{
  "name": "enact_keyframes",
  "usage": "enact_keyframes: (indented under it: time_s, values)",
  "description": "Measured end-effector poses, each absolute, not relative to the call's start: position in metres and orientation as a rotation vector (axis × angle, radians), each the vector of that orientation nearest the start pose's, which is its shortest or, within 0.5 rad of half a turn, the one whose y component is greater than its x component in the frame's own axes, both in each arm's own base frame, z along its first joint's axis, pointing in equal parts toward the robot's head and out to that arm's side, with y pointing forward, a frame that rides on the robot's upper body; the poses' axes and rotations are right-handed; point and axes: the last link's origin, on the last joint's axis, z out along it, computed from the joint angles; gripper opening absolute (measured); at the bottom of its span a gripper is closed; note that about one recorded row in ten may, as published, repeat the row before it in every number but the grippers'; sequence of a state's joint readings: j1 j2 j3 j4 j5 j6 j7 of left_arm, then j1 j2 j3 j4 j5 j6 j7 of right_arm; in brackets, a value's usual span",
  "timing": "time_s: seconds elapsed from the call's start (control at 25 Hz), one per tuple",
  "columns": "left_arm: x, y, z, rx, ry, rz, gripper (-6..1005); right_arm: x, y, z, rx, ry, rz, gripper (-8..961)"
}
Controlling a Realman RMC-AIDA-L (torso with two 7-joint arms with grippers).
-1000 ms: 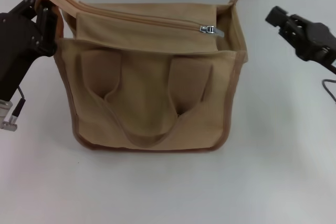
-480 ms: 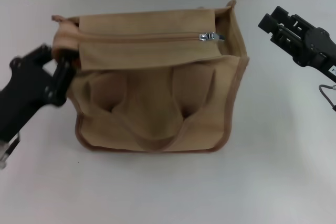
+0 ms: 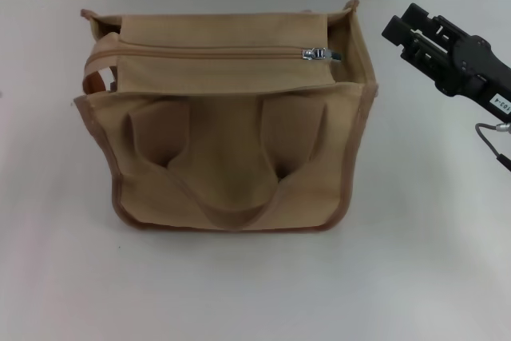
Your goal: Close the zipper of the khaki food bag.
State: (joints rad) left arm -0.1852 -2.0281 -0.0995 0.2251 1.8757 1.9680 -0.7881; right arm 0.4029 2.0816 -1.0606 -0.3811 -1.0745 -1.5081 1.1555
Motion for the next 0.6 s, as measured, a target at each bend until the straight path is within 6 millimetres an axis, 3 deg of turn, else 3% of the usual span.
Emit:
enact_keyframes:
  time_s: [0.16,0.2,0.28,0.32,0.48,0.6]
  values:
    - [-0.347,0.191,0.069,-1.855,-0.475,-1.266,637,0.251,0.306,-0.008,-2.239,0.609,1.368,603]
    - [-0.346,0.192,0.066,-1.952,-0.482,-1.250,674,0.246,0.297,-0.009,-2.277,0.508,1.399,604]
    - [-0.344,0.191,0.064,-2.010,-0.480,-1.238,746,0.243,0.292,-0.009,-2.294,0.465,1.419,604]
    - [-0.342,0.189,0.059,-2.141,-0.473,-1.204,783,0.240,0.283,-0.010,-2.344,0.404,1.443,604]
    - [-0.340,0.183,0.051,-2.326,-0.456,-1.150,783,0.236,0.270,-0.013,-2.433,0.305,1.458,603]
    - [-0.335,0.177,0.039,-2.537,-0.407,-1.078,783,0.235,0.250,-0.013,-2.506,0.122,1.475,648]
